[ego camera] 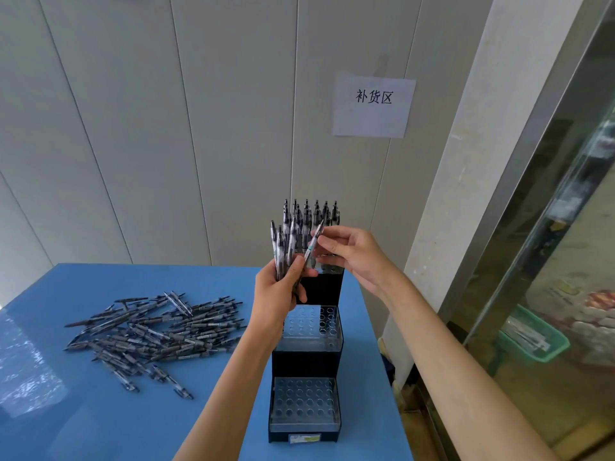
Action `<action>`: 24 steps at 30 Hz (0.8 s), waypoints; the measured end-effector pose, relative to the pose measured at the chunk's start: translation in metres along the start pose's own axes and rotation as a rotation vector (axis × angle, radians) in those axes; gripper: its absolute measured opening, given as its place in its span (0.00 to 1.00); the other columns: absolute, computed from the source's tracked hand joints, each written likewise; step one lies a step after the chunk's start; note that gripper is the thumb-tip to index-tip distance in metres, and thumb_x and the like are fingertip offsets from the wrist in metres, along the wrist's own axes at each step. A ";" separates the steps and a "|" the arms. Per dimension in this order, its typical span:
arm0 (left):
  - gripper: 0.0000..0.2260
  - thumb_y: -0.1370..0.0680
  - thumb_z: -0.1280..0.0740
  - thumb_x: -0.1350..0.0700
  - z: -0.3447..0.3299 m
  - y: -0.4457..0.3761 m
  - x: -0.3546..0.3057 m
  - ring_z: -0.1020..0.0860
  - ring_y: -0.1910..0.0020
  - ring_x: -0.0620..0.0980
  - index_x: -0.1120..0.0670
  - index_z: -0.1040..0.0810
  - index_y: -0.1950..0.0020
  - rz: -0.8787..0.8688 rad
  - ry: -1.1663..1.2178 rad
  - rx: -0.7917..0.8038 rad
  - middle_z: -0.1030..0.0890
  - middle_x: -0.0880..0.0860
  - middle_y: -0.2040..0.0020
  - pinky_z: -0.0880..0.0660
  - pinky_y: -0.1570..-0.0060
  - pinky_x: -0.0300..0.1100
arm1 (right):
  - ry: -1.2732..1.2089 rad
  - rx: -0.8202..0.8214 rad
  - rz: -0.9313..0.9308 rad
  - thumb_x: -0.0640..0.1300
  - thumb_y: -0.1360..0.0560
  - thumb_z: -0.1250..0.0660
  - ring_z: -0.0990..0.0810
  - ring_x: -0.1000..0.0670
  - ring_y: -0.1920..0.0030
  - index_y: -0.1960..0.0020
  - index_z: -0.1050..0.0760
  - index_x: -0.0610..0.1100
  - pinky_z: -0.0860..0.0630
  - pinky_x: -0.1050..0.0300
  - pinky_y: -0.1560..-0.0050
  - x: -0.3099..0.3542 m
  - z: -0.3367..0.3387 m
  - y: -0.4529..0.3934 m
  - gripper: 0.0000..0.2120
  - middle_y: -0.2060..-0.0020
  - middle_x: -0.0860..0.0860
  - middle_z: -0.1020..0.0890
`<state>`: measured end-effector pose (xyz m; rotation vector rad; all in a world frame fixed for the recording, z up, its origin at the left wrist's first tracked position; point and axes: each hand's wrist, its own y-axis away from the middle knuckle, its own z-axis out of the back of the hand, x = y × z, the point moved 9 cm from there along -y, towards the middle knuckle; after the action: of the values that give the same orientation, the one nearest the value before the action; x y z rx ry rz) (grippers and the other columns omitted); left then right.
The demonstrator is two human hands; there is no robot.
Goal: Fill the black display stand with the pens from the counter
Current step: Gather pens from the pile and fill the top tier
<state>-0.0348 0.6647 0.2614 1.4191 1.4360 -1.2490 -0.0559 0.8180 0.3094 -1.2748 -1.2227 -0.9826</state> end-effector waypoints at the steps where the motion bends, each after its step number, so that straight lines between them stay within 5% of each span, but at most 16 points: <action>1: 0.09 0.16 0.34 0.54 -0.001 0.000 0.001 0.28 0.75 0.49 0.60 0.21 0.45 0.007 0.003 0.004 0.14 0.58 0.56 0.40 0.77 0.38 | -0.010 -0.013 0.005 0.34 0.24 0.30 0.14 0.46 0.55 0.44 0.19 0.35 0.17 0.55 0.53 0.000 0.001 0.000 0.09 0.55 0.42 0.14; 6: 0.11 0.15 0.37 0.52 0.003 0.000 0.005 0.37 0.78 0.48 0.60 0.23 0.47 0.045 0.018 -0.015 0.18 0.57 0.62 0.42 0.78 0.38 | -0.063 -0.165 0.050 0.33 0.26 0.28 0.14 0.44 0.59 0.50 0.18 0.33 0.16 0.56 0.57 0.010 0.014 -0.003 0.06 0.59 0.39 0.14; 12: 0.09 0.14 0.40 0.52 0.017 0.000 0.007 0.41 0.72 0.46 0.58 0.29 0.46 0.043 -0.021 -0.050 0.35 0.49 0.67 0.42 0.75 0.36 | -0.031 -0.335 0.142 0.33 0.24 0.29 0.14 0.42 0.59 0.47 0.20 0.30 0.16 0.52 0.54 0.028 0.030 -0.014 0.08 0.58 0.37 0.14; 18: 0.11 0.13 0.42 0.56 0.039 -0.002 0.004 0.36 0.73 0.44 0.61 0.24 0.40 0.009 -0.013 -0.125 0.30 0.52 0.64 0.37 0.74 0.36 | 0.435 -0.503 0.426 0.35 0.23 0.30 0.14 0.46 0.62 0.53 0.17 0.41 0.16 0.51 0.54 0.075 0.050 -0.015 0.04 0.62 0.45 0.14; 24: 0.11 0.13 0.42 0.54 0.047 -0.002 -0.003 0.41 0.76 0.45 0.56 0.21 0.38 -0.053 0.056 -0.110 0.22 0.53 0.63 0.43 0.76 0.37 | 0.615 -0.521 0.476 0.36 0.23 0.29 0.14 0.50 0.63 0.52 0.16 0.43 0.16 0.48 0.53 0.078 0.054 -0.019 0.04 0.63 0.48 0.14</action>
<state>-0.0422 0.6190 0.2533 1.3596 1.5651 -1.1522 -0.0697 0.8785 0.3834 -1.4120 -0.1718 -1.2418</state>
